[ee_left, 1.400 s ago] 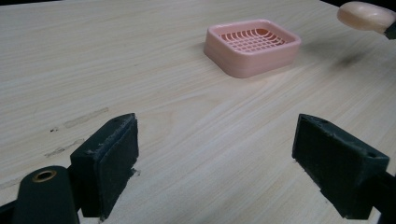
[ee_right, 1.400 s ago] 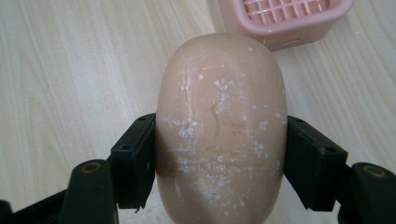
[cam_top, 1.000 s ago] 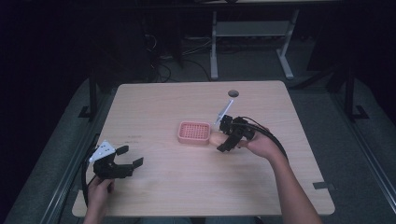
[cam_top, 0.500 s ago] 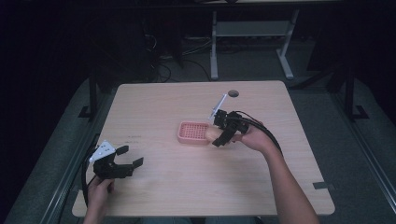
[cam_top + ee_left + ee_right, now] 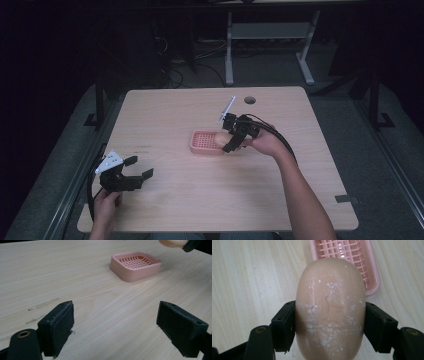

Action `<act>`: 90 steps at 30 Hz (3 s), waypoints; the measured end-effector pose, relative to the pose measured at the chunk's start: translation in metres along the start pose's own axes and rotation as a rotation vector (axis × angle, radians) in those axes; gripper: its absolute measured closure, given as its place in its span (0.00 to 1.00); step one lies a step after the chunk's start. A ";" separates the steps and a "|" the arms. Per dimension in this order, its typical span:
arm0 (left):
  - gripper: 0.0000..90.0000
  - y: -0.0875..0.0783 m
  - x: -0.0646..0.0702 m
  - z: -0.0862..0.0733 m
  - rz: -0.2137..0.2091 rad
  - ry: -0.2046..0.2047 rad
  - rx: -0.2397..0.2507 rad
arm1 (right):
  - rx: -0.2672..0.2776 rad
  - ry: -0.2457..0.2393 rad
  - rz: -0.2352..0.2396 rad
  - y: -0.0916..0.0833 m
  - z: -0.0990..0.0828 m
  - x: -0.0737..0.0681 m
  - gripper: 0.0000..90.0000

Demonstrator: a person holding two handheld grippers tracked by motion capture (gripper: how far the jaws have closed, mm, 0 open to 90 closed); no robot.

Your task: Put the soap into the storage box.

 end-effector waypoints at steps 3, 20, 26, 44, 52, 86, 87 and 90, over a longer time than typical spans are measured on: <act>0.16 0.000 0.000 0.000 0.000 -0.001 0.001 | 0.004 -0.002 0.003 0.001 0.002 0.001 0.35; 0.16 0.000 -0.001 0.000 0.003 -0.007 0.000 | 0.003 -0.006 0.000 0.004 0.020 0.009 0.35; 0.16 -0.001 -0.001 0.000 0.002 -0.006 0.001 | 0.008 -0.010 0.009 0.006 0.029 0.012 0.35; 0.16 -0.001 -0.002 0.001 0.005 -0.007 0.002 | -0.011 -0.025 0.018 0.014 0.047 0.017 0.35; 0.16 -0.001 -0.002 0.001 0.003 -0.009 0.004 | -0.008 -0.044 0.021 0.017 0.061 0.017 0.35; 0.16 -0.002 -0.003 0.002 0.005 -0.018 0.007 | -0.094 -0.038 0.059 0.061 0.059 0.022 0.35; 0.16 -0.002 -0.003 0.002 0.005 -0.018 0.008 | -0.095 -0.035 0.060 0.061 0.059 0.022 0.35; 0.16 -0.002 -0.003 0.002 0.006 -0.016 0.008 | -0.102 -0.037 0.062 0.063 0.059 0.022 0.35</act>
Point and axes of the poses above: each handheld gripper's, and its own axes: y roughly forward along the jaws, z roughly out of its top, x roughly to its right, the point moved 9 cm from there along y, roughly forward along the jaws, and after that the axes turned 1 degree about -x, right-handed, at the moved point
